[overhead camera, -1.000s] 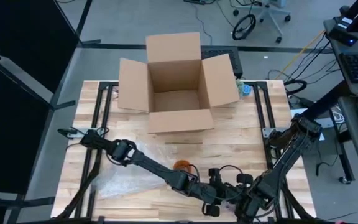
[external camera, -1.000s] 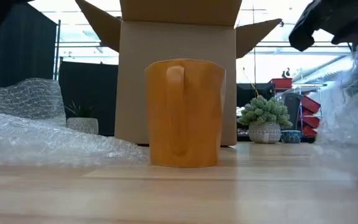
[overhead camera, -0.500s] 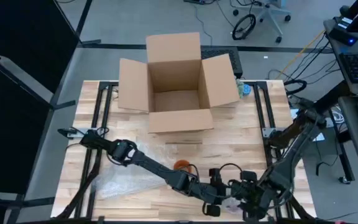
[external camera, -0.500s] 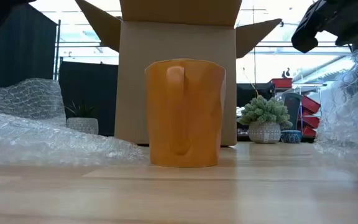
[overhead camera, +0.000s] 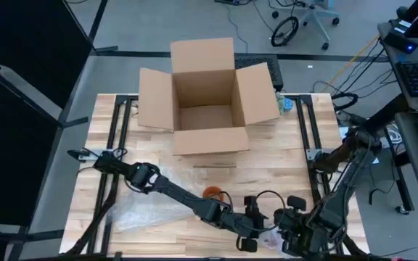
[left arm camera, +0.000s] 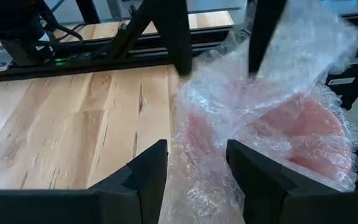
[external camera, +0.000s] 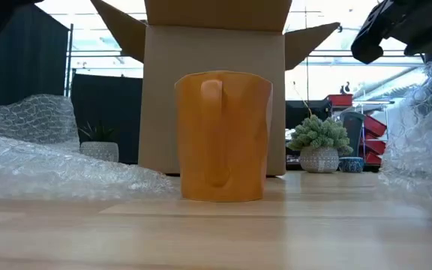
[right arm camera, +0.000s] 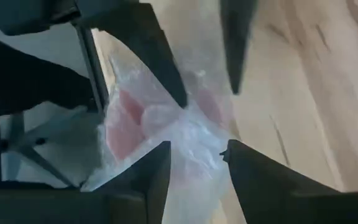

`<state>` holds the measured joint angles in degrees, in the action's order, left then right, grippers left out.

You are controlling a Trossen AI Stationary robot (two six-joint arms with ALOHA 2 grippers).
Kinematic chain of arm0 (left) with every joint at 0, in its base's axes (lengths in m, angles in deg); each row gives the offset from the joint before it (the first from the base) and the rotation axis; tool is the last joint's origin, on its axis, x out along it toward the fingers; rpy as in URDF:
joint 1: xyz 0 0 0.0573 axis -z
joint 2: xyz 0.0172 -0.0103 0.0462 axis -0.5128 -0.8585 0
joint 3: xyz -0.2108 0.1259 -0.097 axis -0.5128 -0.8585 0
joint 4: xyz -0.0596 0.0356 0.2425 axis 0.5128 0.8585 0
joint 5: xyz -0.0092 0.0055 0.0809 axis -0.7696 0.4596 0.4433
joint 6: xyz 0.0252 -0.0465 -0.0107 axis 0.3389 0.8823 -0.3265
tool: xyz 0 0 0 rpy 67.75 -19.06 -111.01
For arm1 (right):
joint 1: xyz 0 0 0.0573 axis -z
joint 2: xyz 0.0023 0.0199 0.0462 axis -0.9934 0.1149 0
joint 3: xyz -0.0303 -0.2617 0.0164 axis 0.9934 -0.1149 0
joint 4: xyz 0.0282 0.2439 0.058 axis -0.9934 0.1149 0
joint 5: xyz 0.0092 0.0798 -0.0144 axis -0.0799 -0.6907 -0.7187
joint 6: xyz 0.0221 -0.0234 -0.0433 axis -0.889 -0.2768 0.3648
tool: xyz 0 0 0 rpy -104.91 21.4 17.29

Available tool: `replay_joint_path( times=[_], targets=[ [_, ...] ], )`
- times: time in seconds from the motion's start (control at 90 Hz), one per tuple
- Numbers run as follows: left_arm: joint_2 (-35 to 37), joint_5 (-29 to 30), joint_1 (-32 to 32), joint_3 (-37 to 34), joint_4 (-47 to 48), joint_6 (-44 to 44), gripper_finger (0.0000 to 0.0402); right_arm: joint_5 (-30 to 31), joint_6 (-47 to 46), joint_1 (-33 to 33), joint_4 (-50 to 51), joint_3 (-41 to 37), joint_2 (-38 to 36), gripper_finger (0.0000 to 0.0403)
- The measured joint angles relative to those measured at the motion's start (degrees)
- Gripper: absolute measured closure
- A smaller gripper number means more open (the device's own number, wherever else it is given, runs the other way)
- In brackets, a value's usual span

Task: Wrap mug
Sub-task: Wrap the pink mug with the transparent bubble wrap

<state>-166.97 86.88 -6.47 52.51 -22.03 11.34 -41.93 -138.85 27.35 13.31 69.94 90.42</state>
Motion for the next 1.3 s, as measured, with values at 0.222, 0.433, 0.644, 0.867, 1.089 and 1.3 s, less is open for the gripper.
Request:
replay_joint_path(
  times=[0.222,0.433,0.644,0.867,1.089,1.3],
  targets=[
    [-0.02,0.0,0.0,-0.04,-0.41,0.01,0.0247,-2.76,1.7,2.9,-2.0,-0.25,5.67,0.027],
    [-0.02,0.0,-0.02,-0.04,-0.6,0.01,0.0247,-6.03,0.45,4.81,-2.57,-0.08,10.75,0.0271],
    [-0.02,0.26,-0.02,-0.04,-0.18,0.5,0.0247,-5.48,0.63,5.7,-2.31,0.23,15.05,0.0271],
    [-0.02,0.5,-0.04,-0.05,-0.14,0.58,0.0247,-6.84,1.09,5.95,-2.57,-0.05,14.65,0.0355],
    [-0.02,-0.15,-0.04,-0.07,-0.39,0.15,0.0247,-6.75,0.05,5.75,-2.98,-0.12,14.55,0.034],
    [-0.02,-0.15,-0.04,-0.07,-0.38,0.51,0.0247,-6.37,-0.69,5.75,-1.73,-0.19,14.62,0.0195]
  ],
)
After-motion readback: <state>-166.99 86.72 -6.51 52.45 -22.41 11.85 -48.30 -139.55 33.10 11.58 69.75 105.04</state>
